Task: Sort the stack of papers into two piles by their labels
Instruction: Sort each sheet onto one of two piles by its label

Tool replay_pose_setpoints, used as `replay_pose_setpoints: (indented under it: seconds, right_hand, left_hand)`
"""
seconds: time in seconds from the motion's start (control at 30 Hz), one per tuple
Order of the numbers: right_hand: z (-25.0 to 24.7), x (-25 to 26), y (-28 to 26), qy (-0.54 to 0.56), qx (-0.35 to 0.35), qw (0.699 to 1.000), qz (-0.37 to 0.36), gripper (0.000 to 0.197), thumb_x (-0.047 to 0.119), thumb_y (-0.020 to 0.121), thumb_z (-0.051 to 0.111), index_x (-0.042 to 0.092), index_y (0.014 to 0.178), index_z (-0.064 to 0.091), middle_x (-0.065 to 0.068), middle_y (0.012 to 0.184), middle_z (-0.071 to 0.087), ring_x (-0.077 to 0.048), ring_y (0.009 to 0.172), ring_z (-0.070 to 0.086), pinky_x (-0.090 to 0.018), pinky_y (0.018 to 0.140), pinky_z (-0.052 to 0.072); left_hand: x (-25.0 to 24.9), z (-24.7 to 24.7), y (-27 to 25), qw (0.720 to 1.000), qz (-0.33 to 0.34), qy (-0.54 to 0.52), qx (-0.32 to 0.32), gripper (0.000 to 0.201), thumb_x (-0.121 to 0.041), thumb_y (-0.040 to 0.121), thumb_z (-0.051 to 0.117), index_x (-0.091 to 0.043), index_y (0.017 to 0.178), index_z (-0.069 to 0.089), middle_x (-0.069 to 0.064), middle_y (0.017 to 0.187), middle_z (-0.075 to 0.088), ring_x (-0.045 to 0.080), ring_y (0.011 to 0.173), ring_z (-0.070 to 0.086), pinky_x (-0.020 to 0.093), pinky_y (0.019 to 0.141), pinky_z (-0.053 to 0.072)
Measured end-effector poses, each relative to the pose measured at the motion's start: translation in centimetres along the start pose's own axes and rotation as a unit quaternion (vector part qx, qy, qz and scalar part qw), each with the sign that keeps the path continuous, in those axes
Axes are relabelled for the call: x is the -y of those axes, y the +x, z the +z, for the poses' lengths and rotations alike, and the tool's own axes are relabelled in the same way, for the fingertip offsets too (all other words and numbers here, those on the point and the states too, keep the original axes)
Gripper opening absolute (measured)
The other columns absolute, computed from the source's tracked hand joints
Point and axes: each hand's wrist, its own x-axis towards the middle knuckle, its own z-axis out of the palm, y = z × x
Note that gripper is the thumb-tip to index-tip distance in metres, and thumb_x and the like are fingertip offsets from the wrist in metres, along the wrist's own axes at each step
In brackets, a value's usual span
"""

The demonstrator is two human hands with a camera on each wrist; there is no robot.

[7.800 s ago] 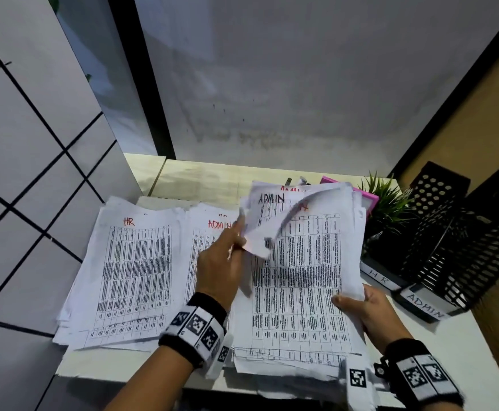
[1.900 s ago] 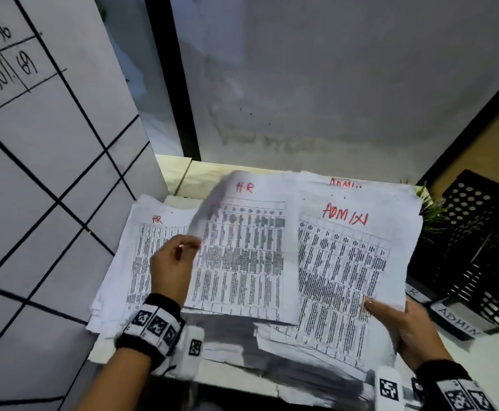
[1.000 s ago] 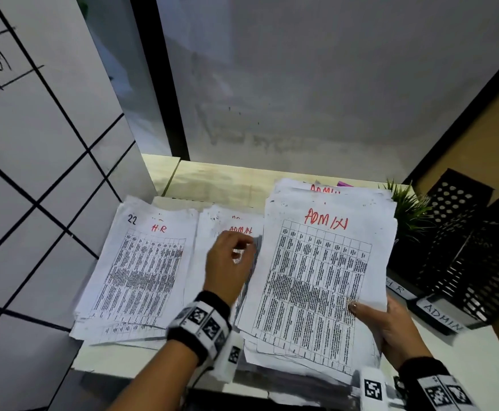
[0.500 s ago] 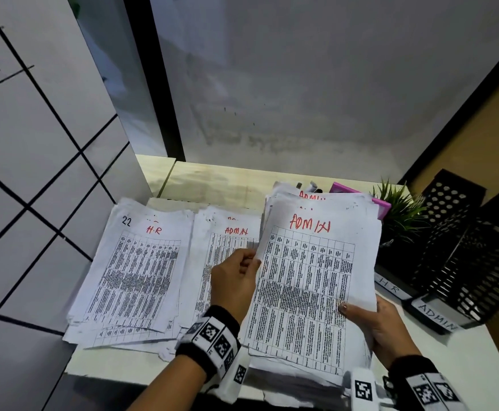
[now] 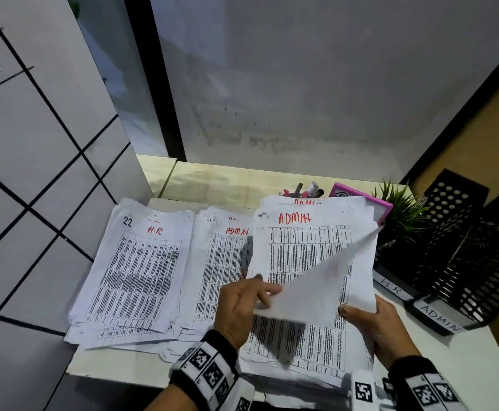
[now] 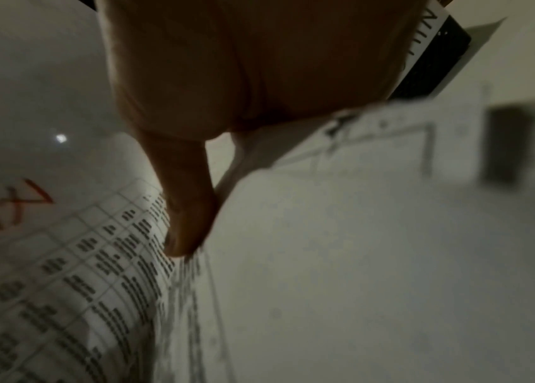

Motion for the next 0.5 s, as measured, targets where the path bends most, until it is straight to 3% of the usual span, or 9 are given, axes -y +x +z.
replay_pose_setpoints:
  seconds: [0.07, 0.1, 0.13, 0.17, 0.2, 0.27, 0.33, 0.43, 0.5]
  right_hand:
    - [0.0, -0.2, 0.0, -0.008, -0.015, 1.000, -0.009, 0.071, 0.024, 0.035, 0.092, -0.004, 0.094, 0.064, -0.012, 0.079, 0.076, -0.020, 0.064, 0.073, -0.029, 0.056, 0.057]
    - [-0.3, -0.5, 0.2, 0.010, -0.038, 0.999, 0.000, 0.071, 0.030, 0.031, 0.095, 0.002, 0.087, 0.062, -0.002, 0.068, 0.075, -0.012, 0.058, 0.071, -0.024, 0.050, 0.055]
    - [-0.7, -0.9, 0.4, 0.044, -0.052, 0.998, 0.002, 0.056, 0.027, 0.046, 0.095, 0.009, 0.085, 0.058, 0.007, 0.060, 0.072, -0.005, 0.053, 0.068, -0.019, 0.047, 0.053]
    - [-0.8, -1.0, 0.3, 0.073, -0.067, 0.995, 0.000, 0.032, 0.018, 0.069, 0.086, 0.014, 0.084, 0.057, 0.012, 0.055, 0.069, -0.001, 0.051, 0.066, -0.015, 0.046, 0.051]
    - [-1.0, -1.3, 0.6, 0.086, -0.080, 0.993, 0.005, 0.016, 0.014, 0.081, 0.076, 0.015, 0.082, 0.060, 0.013, 0.053, 0.068, 0.000, 0.051, 0.065, -0.014, 0.046, 0.051]
    - [-0.9, -1.1, 0.8, 0.047, -0.098, 0.994, 0.002, 0.016, 0.006, 0.092, 0.062, 0.010, 0.077, 0.062, 0.006, 0.052, 0.067, -0.012, 0.057, 0.064, -0.016, 0.047, 0.050]
    - [-0.6, -0.8, 0.7, 0.001, -0.102, 0.995, -0.007, 0.028, -0.009, 0.094, 0.045, 0.005, 0.075, 0.060, -0.003, 0.057, 0.067, -0.022, 0.062, 0.063, -0.026, 0.054, 0.055]
    - [-0.3, -0.5, 0.5, -0.081, -0.071, 0.994, -0.016, 0.025, -0.018, 0.083, 0.052, 0.000, 0.082, 0.069, -0.018, 0.080, 0.074, -0.038, 0.079, 0.069, -0.049, 0.073, 0.056]
    - [-0.5, -0.5, 0.3, -0.087, -0.059, 0.994, -0.009, 0.023, -0.022, 0.075, 0.057, -0.006, 0.087, 0.068, -0.021, 0.082, 0.074, -0.035, 0.074, 0.070, -0.040, 0.065, 0.057]
  left_hand:
    - [-0.3, 0.1, 0.6, 0.999, -0.051, 0.009, -0.008, 0.058, -0.037, 0.094, 0.053, 0.005, 0.054, 0.056, 0.006, 0.072, 0.074, 0.018, 0.076, 0.070, 0.030, 0.072, 0.050]
    - [-0.2, 0.1, 1.0, 0.997, -0.056, 0.040, -0.016, 0.055, -0.034, 0.094, 0.057, 0.005, 0.055, 0.057, 0.007, 0.065, 0.071, 0.017, 0.066, 0.068, 0.030, 0.071, 0.050]
    - [-0.2, 0.1, 1.3, 0.995, -0.048, 0.085, -0.028, 0.048, -0.031, 0.090, 0.063, 0.000, 0.054, 0.058, 0.005, 0.060, 0.069, 0.014, 0.058, 0.063, 0.029, 0.067, 0.048]
    - [0.0, 0.0, 1.7, 0.990, -0.038, 0.129, -0.045, 0.041, -0.029, 0.086, 0.069, -0.006, 0.054, 0.057, 0.003, 0.058, 0.065, 0.011, 0.054, 0.057, 0.026, 0.063, 0.045]
    - [0.1, -0.1, 2.0, 0.984, -0.025, 0.161, -0.069, 0.034, -0.027, 0.081, 0.073, -0.011, 0.057, 0.054, 0.000, 0.061, 0.061, 0.010, 0.056, 0.053, 0.025, 0.060, 0.043]
    - [0.1, -0.3, 2.5, 0.976, -0.009, 0.171, -0.131, 0.026, -0.023, 0.075, 0.078, -0.014, 0.070, 0.054, -0.001, 0.078, 0.058, 0.011, 0.070, 0.054, 0.023, 0.064, 0.043]
    - [0.0, -0.3, 3.0, 0.977, -0.024, 0.127, -0.172, 0.029, -0.021, 0.071, 0.082, -0.017, 0.082, 0.056, -0.002, 0.089, 0.058, 0.012, 0.081, 0.057, 0.025, 0.071, 0.048]
    - [-0.2, -0.2, 3.5, 0.979, -0.041, 0.060, -0.190, 0.032, -0.013, 0.069, 0.084, -0.014, 0.087, 0.058, 0.001, 0.084, 0.063, 0.014, 0.073, 0.058, 0.026, 0.069, 0.051]
    - [-0.4, -0.2, 3.7, 0.979, -0.042, 0.044, -0.196, 0.029, -0.007, 0.069, 0.083, -0.012, 0.085, 0.058, 0.005, 0.078, 0.064, 0.014, 0.067, 0.057, 0.024, 0.067, 0.051]
